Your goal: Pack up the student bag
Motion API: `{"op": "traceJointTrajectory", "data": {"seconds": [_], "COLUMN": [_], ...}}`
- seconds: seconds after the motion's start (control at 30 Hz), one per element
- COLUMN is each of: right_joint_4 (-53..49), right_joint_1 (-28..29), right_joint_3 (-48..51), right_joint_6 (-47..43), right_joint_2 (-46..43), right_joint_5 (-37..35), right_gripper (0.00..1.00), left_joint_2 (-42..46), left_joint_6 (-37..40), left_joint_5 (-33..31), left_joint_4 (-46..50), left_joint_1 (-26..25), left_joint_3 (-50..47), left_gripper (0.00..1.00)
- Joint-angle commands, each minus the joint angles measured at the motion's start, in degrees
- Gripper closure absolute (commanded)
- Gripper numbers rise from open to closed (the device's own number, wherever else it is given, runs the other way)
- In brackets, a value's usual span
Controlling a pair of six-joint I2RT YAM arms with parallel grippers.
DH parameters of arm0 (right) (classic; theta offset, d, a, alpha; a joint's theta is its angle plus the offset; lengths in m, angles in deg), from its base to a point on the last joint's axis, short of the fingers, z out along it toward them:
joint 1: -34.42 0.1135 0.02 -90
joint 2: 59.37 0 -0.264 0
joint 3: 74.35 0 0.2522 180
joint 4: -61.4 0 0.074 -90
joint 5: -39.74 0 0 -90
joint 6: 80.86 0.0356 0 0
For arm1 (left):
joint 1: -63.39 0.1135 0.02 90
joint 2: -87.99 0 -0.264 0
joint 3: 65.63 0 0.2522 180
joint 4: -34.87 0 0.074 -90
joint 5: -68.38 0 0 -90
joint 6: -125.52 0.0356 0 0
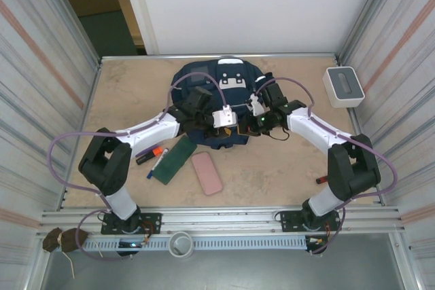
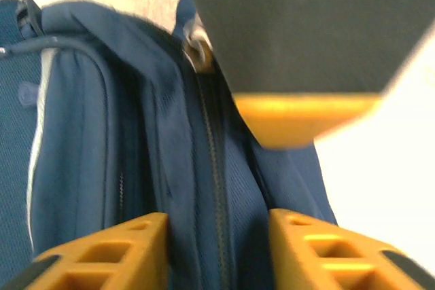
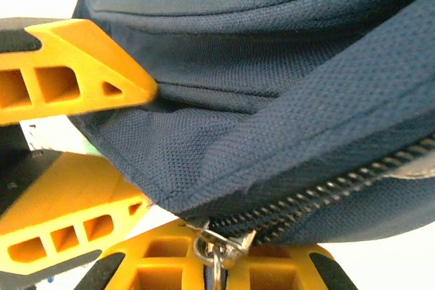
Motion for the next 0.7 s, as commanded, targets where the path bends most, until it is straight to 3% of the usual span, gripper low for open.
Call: {"op": "traceJointTrajectory", "data": {"seconds": [0.0, 0.07, 0.13, 0.33, 0.6, 0.67], "right_joint_4": [-1.54, -4.63, -7.47, -9.57, -8.96, -7.86], "right_joint_1": [-0.41, -2.71, -6.41, -11.93, -11.49, -10.23], "right_joint_3": [-2.47, -2.18, -1.44, -2.10, -6.69, -6.69], "right_joint_6": [-1.11, -3.49, -6.01, -8.88, -8.91, -8.87], "right_joint_2": [-2.59, -2.34, -1.90, 2.16, 6.18, 4.94], "right_joint_5": [1.52, 1.01, 0.33, -3.93, -6.10, -4.74], "right_gripper": [1.00, 1.00, 1.00, 1.00, 1.00, 1.00], "left_joint_2": [-1.48, -0.28, 1.63, 5.99, 7.11, 6.89], "left_joint_6": [1.88, 2.42, 2.83, 2.48, 3.84, 3.55], "left_joint_5": [-0.47, 0.95, 3.20, 8.36, 6.08, 5.94], "left_joint_4": [2.35, 1.53, 0.23, -2.84, -1.77, -0.57], "left_joint_1": [0.55, 2.08, 4.65, 10.64, 11.96, 11.75], "left_joint_3": [2.39, 1.38, -0.49, -4.90, -7.21, -6.56], "left_gripper": [0.78, 0.94, 1.00, 1.00, 1.00, 0.94]}}
